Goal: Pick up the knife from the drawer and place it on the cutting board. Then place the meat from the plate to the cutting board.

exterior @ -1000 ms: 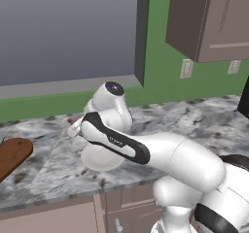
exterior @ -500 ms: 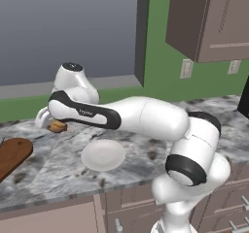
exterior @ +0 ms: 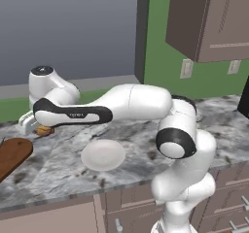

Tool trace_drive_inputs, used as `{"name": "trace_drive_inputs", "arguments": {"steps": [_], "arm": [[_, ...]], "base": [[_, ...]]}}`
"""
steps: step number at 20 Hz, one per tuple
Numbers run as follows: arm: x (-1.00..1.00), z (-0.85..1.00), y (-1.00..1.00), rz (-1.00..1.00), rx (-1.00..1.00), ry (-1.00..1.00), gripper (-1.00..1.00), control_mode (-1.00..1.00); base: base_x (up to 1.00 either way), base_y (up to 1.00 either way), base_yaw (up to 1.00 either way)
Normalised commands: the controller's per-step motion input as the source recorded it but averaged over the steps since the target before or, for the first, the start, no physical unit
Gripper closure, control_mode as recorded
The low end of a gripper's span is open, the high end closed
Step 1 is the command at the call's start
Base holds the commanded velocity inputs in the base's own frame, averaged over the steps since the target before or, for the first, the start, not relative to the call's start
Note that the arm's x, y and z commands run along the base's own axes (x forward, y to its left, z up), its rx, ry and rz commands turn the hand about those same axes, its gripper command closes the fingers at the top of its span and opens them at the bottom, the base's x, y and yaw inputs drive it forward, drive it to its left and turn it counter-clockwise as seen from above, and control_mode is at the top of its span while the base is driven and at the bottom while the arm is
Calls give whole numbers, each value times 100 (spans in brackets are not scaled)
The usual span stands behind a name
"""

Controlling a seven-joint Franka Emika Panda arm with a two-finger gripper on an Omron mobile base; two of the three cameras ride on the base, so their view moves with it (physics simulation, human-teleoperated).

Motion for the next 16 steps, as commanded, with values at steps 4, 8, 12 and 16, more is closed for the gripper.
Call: {"name": "trace_drive_inputs", "arguments": {"steps": [4,8,12,16], "arm": [[0,-1,38,0,-2,0,100,-100],[0,-20,30,0,0,0,100,-100],[0,-17,29,0,-2,-9,100,-100],[0,-14,10,0,-2,-9,100,-100]], "base": [[0,0,0],[0,0,0],[0,0,0],[0,0,0]]}}
